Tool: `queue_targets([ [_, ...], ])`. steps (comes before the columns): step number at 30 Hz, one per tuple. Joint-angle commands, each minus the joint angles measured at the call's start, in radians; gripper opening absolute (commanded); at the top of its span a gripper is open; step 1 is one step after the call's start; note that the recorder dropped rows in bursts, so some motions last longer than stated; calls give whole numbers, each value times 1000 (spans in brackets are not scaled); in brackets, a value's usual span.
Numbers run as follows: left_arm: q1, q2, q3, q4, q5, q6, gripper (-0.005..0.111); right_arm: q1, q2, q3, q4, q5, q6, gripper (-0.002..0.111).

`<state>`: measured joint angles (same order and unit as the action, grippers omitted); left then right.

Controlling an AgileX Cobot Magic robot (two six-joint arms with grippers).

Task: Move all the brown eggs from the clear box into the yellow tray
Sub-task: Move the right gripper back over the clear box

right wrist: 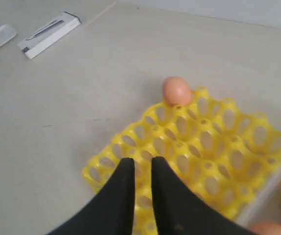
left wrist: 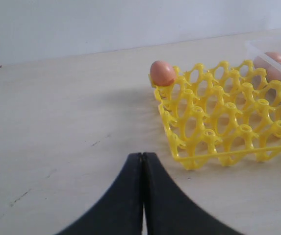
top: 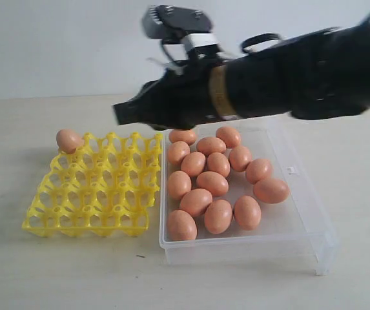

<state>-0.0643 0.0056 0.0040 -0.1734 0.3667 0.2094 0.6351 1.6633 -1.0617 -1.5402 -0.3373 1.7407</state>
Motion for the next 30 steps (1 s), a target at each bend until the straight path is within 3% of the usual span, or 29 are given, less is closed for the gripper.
queue_targets([
  [1,-4,-6,-4,2,-6,0,0,-171,-136,83,-204,-96,356,45],
  [2,-4,-6,-4,2,-6,0,0,-206,-123,83,-204,-134,376,50],
  [4,-4,-6,-4,2,-6,0,0,-271,-68,83,-204,-190,380,49],
  [7,-4,-6,-4,2,-6,0,0,-289,-57,81,-204,-114,220,48],
  [10,-4,-6,-4,2,-6,0,0,-289,-58,81,48,-92,-153,48],
  [13,-4,-6,-4,2,-6,0,0,-226,-61,87,617,0,-800,48],
  [14,-4,-6,-4,2,-6,0,0,-216,-61,85,696,51,-958,48],
  [16,-4,-6,-4,2,-6,0,0,-216,-63,79,704,127,-1025,47],
  [19,-4,-6,-4,2,-6,0,0,-227,-70,60,748,276,-962,46],
  [24,-4,-6,-4,2,-6,0,0,-234,-94,57,823,327,-941,44],
  [25,-4,-6,-4,2,-6,0,0,-224,-96,57,1123,361,-1223,43],
  [27,-4,-6,-4,2,-6,0,0,-198,-105,57,1467,410,-1754,39],
  [30,-4,-6,-4,2,-6,0,0,-193,-124,57,1540,453,-1822,39],
])
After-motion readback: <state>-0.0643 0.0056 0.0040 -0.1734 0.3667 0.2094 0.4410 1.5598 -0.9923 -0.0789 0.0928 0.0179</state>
